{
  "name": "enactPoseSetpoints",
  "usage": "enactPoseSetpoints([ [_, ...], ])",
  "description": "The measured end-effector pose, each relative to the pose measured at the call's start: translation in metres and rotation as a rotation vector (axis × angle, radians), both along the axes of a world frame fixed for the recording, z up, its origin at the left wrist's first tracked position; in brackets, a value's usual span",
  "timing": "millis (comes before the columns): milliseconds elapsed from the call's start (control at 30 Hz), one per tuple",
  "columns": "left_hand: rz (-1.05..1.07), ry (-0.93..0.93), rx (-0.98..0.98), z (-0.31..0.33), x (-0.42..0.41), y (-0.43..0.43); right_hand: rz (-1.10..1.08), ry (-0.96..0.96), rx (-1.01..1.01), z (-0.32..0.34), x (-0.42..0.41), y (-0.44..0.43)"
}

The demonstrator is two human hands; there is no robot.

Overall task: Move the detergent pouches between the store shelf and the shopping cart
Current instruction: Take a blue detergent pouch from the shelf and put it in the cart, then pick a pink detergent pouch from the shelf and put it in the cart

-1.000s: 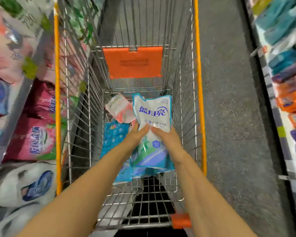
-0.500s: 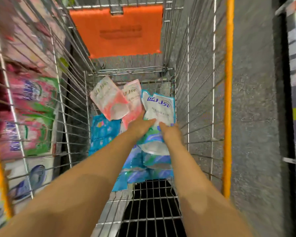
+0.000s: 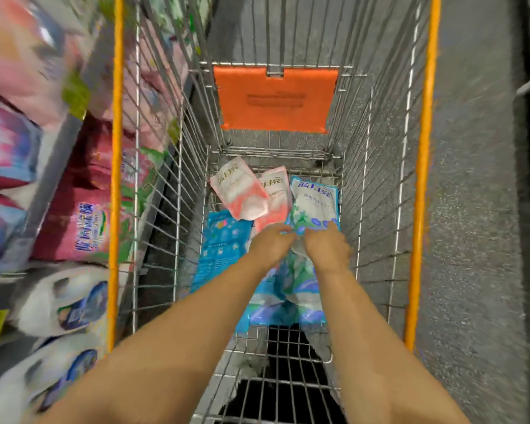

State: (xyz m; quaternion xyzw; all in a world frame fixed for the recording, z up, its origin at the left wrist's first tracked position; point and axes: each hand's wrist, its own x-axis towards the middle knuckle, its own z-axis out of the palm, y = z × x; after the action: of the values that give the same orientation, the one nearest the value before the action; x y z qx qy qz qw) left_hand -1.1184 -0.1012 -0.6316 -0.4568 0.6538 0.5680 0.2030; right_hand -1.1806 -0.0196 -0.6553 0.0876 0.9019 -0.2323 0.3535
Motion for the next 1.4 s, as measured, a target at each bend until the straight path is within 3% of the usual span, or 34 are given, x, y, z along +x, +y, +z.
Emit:
enactPoseSetpoints([
  [100,0.11,0.093,-0.073,0.028,0.016,-0.003,0.042,0.056,-0.043,0.034,0.016,-0.01],
  [333,0.234,0.358,-0.251,0.117,0.103,-0.006,0.157,0.233,-0.386,0.135,0.109,-0.025],
  [533,0.461,0.591,-0.618,0.233,0.246,-0.014,0.346,0.416,-0.727,0.249,0.239,-0.05],
  [767,0.799,0.799,-0.972,0.378,0.45,-0.031,0.648,0.448,-1.191,0.382,0.42,-0.094],
  [1000,0.927,0.725,-1.358,0.486,0.6,-0.046,1.011,0.427,-1.483,0.493,0.554,-0.142],
  [1267,0.979,0.316,-1.631,0.6,0.739,-0.053,1.414,0.509,-1.822,0.612,0.656,-0.192],
  [1400,1.009,0.078,-1.718,0.638,0.799,-0.045,1.568,0.481,-1.796,0.643,0.703,-0.22],
])
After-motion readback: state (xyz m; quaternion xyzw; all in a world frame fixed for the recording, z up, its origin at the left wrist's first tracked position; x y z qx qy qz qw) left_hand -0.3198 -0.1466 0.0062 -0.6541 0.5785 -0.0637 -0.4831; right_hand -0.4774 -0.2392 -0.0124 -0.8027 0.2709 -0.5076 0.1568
